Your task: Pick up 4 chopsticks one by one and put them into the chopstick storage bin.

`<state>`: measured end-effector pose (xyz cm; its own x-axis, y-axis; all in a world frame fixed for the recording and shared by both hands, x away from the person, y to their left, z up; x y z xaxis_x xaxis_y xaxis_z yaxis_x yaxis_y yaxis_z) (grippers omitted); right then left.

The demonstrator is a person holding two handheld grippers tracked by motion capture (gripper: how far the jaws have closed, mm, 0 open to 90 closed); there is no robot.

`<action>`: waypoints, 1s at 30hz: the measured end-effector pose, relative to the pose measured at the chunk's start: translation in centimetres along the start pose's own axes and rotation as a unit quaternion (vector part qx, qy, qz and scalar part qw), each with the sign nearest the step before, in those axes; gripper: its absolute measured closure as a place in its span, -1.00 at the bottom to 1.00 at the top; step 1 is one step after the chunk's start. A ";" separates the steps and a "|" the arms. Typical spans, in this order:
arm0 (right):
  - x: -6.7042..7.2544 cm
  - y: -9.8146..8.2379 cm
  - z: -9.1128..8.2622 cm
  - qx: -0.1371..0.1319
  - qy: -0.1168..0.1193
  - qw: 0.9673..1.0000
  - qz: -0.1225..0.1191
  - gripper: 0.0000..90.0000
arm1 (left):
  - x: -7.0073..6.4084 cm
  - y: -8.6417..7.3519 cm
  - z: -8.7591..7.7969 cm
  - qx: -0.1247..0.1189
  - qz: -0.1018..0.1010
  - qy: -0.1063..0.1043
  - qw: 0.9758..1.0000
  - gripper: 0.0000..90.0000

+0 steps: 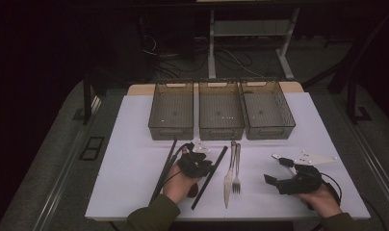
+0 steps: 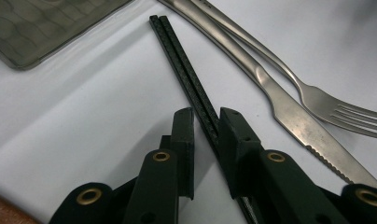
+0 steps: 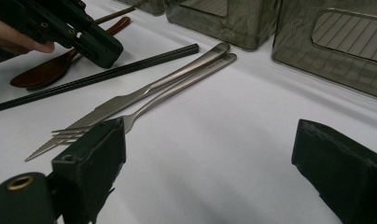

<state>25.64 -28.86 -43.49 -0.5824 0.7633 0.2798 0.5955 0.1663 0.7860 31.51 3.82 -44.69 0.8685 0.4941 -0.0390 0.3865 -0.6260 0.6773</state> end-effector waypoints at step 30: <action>0.0 0.0 0.0 -0.001 0.000 1.000 -0.002 -0.79 | -0.7 0.0 0.9 0.000 -0.012 0.013 1.000 0.73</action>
<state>25.64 -28.85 -43.48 -0.5843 0.7628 0.2771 0.5929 0.1680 0.7876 31.20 2.97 -45.31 0.8504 0.5249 -0.0365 0.4077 -0.6134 0.6764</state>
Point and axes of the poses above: each handheld gripper's, and its own axes: z roughly forward along the jaws, y roughly out of its top, x roughly to its left, the point moved 1 cm from there along z, roughly forward along the jaws, and after that the axes turned 8 degrees about z, right-handed, at the moved point
